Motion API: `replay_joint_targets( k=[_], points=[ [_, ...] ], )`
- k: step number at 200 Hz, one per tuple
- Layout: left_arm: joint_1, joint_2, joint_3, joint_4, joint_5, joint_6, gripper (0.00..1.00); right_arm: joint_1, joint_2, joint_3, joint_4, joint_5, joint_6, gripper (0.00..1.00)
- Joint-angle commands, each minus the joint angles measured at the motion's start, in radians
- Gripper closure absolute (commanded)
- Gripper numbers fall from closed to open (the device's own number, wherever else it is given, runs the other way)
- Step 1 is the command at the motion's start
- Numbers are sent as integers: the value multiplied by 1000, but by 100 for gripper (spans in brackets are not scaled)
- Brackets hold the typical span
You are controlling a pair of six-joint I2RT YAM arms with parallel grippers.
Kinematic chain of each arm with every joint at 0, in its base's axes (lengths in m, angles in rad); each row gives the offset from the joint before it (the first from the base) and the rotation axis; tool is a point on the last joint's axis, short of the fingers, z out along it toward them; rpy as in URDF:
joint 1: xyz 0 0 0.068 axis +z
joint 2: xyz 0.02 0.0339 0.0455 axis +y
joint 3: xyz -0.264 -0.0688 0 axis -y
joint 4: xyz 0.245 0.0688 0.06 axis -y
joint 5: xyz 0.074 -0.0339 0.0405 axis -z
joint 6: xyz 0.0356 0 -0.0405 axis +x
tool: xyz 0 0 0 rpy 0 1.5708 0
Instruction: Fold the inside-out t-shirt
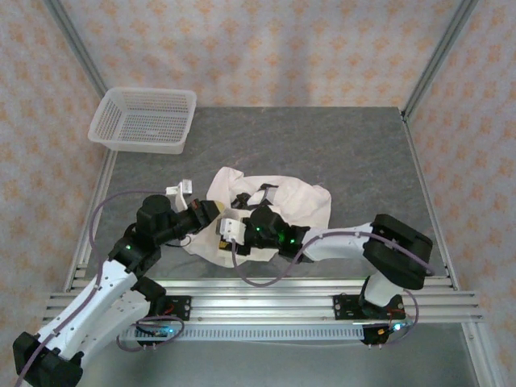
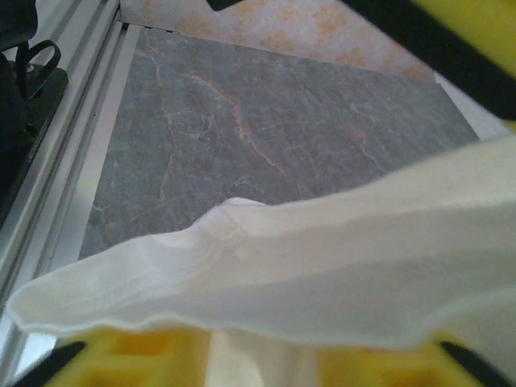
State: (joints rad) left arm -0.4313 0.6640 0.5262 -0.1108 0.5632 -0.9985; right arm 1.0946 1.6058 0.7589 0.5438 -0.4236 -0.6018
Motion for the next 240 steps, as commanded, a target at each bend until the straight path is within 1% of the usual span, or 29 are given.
replay_joint_targets(
  k=[1, 19, 36, 54, 70, 81, 87, 96, 108, 117, 132, 140, 143, 148, 159, 175, 183, 190, 201, 211, 217, 225, 240],
  points=[
    [20, -18, 7, 19, 19, -12, 100, 4, 0, 24, 112, 20, 56, 84],
    [45, -38, 23, -56, -2, 17, 100, 2, -33, 1, 104, 37, 66, 100],
    [88, -67, 34, -115, -10, 40, 100, -1, -85, -33, 65, 53, 75, 100],
    [137, -91, 38, -188, -25, 66, 100, 0, -152, -95, 71, 87, 89, 100],
    [167, -87, 29, -276, -69, 92, 100, 0, -214, -133, 44, 110, 92, 100],
    [168, -77, 13, -338, -114, 114, 100, -1, -228, -129, -18, 119, 93, 100],
    [169, -70, 9, -391, -161, 121, 94, -1, -224, -119, -52, 128, 101, 100],
    [170, -60, -5, -461, -226, 128, 81, 0, -209, -100, -93, 152, 134, 100],
    [170, -53, -15, -556, -315, 124, 67, -1, -190, -88, -105, 163, 172, 100],
    [171, -57, -17, -616, -368, 124, 60, 0, -180, -94, -89, 164, 196, 97],
    [171, -81, -11, -723, -448, 106, 53, 0, -173, -93, -90, 186, 235, 93],
    [171, -102, -8, -763, -469, 95, 50, -1, -171, -93, -98, 192, 242, 91],
    [168, -111, -9, -766, -466, 89, 47, -1, -172, -93, -101, 191, 244, 90],
    [167, -126, -15, -761, -446, 83, 45, 0, -172, -95, -104, 188, 245, 90],
    [167, -151, -23, -773, -423, 53, 45, 0, -174, -99, -107, 183, 244, 88],
    [166, -168, -35, -833, -447, 10, 45, 1, -174, -105, -105, 173, 240, 86],
    [167, -168, -54, -827, -446, 2, 46, 1, -174, -105, -102, 170, 238, 86],
    [167, -165, -81, -782, -413, 10, 49, 0, -173, -107, -95, 169, 238, 85],
    [167, -148, -125, -657, -315, 14, 56, 0, -166, -106, -87, 164, 239, 84],
    [167, -115, -164, -516, -208, -2, 58, 0, -162, -97, -93, 158, 243, 83],
    [166, -88, -179, -444, -162, -17, 58, -1, -161, -88, -104, 157, 250, 82],
    [165, -44, -176, -427, -153, -25, 58, -1, -159, -75, -122, 152, 261, 81],
    [163, 26, -143, -472, -198, 6, 59, 3, -155, -67, -128, 120, 270, 79]
  ],
)
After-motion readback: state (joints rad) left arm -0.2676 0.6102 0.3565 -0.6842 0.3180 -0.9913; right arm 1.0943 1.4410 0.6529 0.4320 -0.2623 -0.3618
